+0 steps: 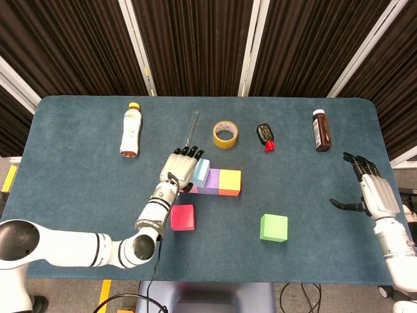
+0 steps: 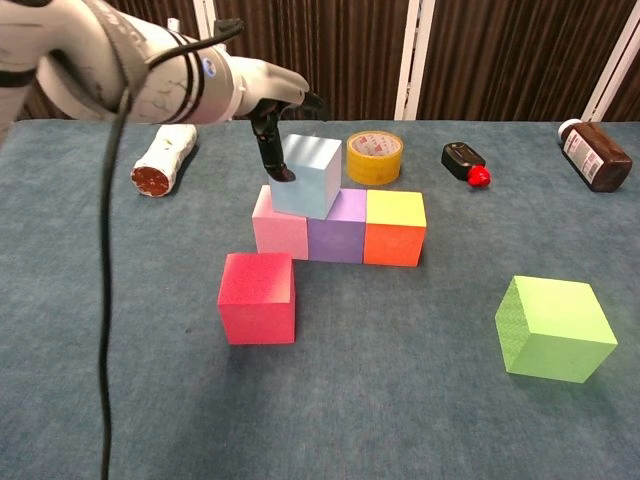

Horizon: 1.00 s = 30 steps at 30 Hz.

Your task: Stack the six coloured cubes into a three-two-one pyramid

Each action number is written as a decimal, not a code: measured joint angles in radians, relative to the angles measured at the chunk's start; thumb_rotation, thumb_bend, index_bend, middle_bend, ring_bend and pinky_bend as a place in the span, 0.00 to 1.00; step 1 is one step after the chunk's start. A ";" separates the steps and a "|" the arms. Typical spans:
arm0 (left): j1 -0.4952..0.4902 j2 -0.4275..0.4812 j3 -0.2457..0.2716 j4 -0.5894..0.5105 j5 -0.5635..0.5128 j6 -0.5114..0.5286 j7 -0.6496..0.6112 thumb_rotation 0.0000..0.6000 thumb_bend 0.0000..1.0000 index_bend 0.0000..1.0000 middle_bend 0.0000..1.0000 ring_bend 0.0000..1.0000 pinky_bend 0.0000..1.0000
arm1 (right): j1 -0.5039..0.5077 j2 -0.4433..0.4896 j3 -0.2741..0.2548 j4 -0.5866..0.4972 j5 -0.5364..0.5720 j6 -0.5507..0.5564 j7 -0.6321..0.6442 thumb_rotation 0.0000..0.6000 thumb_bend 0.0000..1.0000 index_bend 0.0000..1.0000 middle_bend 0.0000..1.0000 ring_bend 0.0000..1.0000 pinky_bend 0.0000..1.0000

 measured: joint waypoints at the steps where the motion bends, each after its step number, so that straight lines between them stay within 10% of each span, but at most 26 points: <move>1: 0.002 0.009 0.011 0.001 0.019 -0.018 0.002 1.00 0.36 0.03 0.00 0.00 0.08 | -0.001 0.000 0.000 0.001 -0.001 0.000 0.002 1.00 0.24 0.09 0.22 0.09 0.16; 30: -0.016 -0.009 0.041 0.124 0.096 -0.127 -0.159 1.00 0.35 0.33 0.00 0.00 0.08 | -0.013 0.000 0.008 -0.003 0.003 0.008 0.001 1.00 0.24 0.09 0.22 0.09 0.16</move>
